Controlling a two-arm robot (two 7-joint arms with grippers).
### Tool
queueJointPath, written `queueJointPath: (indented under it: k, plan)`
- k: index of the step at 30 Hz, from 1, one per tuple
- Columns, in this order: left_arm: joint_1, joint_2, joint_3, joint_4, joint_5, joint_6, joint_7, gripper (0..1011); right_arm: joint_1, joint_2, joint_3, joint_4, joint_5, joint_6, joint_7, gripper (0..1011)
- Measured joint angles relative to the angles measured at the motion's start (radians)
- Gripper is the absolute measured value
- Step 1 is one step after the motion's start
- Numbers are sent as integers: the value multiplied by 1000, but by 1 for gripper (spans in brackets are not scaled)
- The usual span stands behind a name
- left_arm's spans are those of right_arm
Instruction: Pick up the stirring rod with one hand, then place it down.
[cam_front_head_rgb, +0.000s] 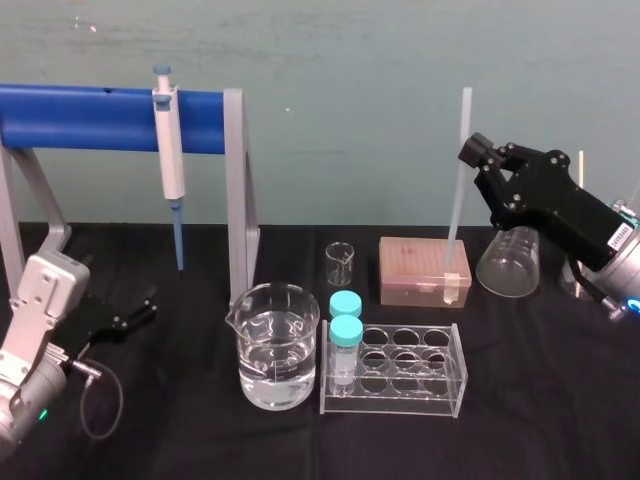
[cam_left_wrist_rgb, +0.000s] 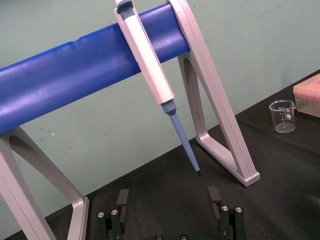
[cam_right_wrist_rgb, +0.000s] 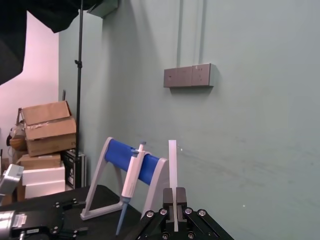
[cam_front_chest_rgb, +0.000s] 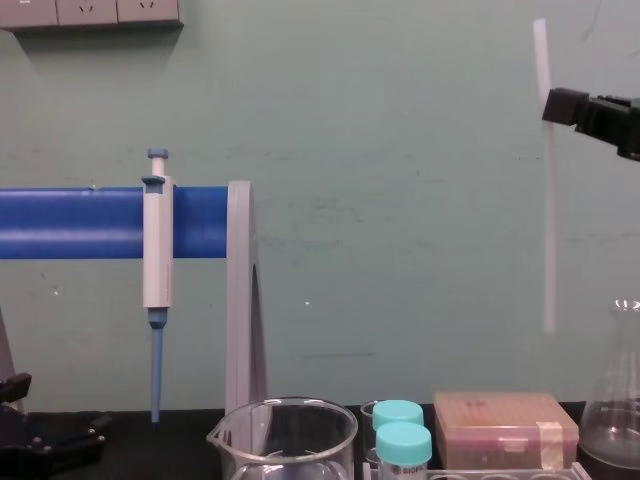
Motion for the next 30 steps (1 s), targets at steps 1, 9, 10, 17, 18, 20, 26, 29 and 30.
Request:
queueJointPath:
  k: [1,9,10,17,18,20,26,29,30]
  plan:
    - [0,0,0,0,0,0,0,1000,2,0,0,2,-1,1,0,39]
    - [0,0,0,0,0,0,0,1000,16,-4,1,21,-11,7,-11,39]
    - [0,0,0,0,0,0,0,1000,16,-4,0,22,-12,7,-12,39]
    - [0,0,0,0,0,0,0,1000,15,-9,-1,23,-16,7,-14,39]
    - [0,0,0,0,0,0,0,1000,14,-10,-1,23,-17,8,-15,39]
    - [0,0,0,0,0,0,0,1000,14,-10,-2,23,-17,8,-15,39]
    - [0,0,0,0,0,0,0,1000,13,-13,-2,25,-17,10,-16,39]
    - [0,0,0,0,0,0,0,1000,13,-15,-2,28,-17,10,-16,39]
    - [0,0,0,0,0,0,0,1000,13,-15,-2,28,-17,9,-16,39]
